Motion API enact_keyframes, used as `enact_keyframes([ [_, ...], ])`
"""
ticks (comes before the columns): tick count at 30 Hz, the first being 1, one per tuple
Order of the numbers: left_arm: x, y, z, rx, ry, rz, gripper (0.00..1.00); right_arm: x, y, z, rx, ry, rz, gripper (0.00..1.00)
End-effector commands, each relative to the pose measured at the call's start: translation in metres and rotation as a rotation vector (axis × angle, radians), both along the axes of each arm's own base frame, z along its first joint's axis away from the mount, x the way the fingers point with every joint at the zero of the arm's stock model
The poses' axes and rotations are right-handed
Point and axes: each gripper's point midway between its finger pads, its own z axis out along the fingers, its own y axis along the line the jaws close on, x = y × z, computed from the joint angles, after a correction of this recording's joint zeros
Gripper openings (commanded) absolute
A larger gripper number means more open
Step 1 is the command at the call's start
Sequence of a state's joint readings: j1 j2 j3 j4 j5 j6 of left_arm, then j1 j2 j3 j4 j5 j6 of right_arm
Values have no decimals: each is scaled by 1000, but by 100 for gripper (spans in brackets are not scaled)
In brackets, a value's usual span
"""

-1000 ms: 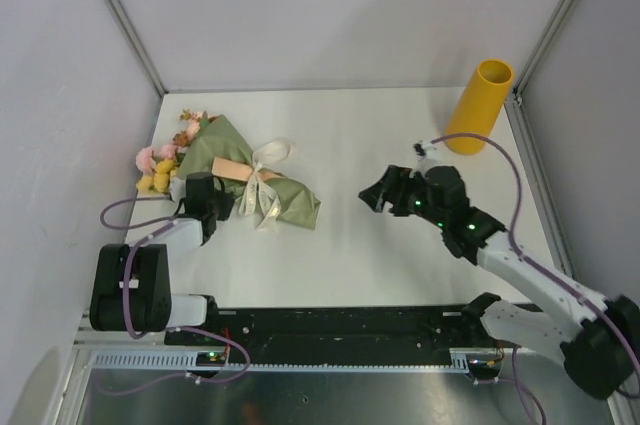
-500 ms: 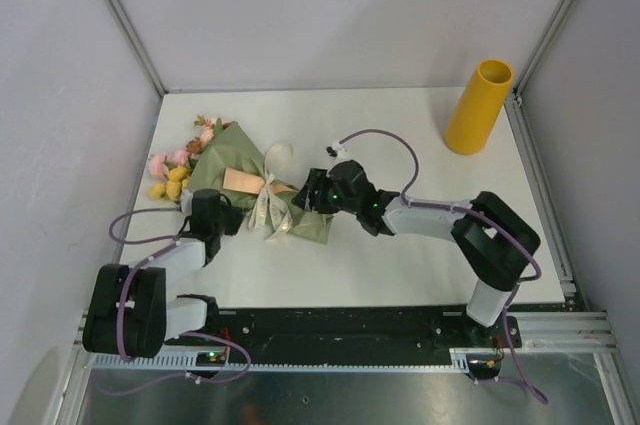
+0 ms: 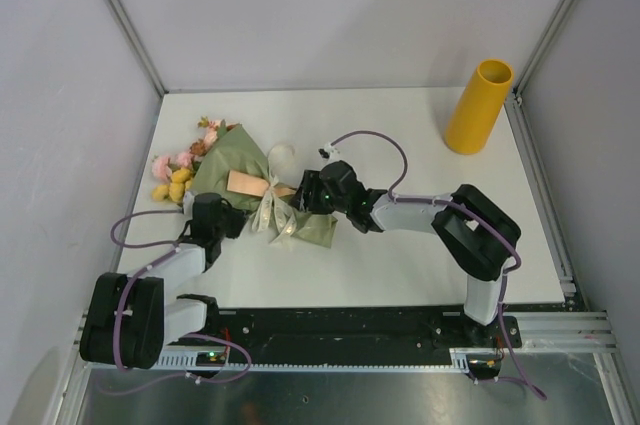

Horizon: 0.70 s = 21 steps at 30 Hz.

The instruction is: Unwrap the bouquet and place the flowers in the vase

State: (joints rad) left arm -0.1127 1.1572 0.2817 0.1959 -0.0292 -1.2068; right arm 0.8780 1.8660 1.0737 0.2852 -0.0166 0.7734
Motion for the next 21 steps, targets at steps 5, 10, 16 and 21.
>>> enact_keyframes([
  [5,-6,-9,0,-22,10,-25,0,-1,9,27,-3,-77,21,48],
  [10,-6,-11,2,-24,2,-30,0,-17,21,-3,-24,-11,69,46],
  [16,-7,-12,4,-22,-10,-29,0,-9,15,-12,-72,-19,30,45],
  [21,-9,-10,4,-17,-14,-18,0,-9,11,-17,-94,-13,15,34],
])
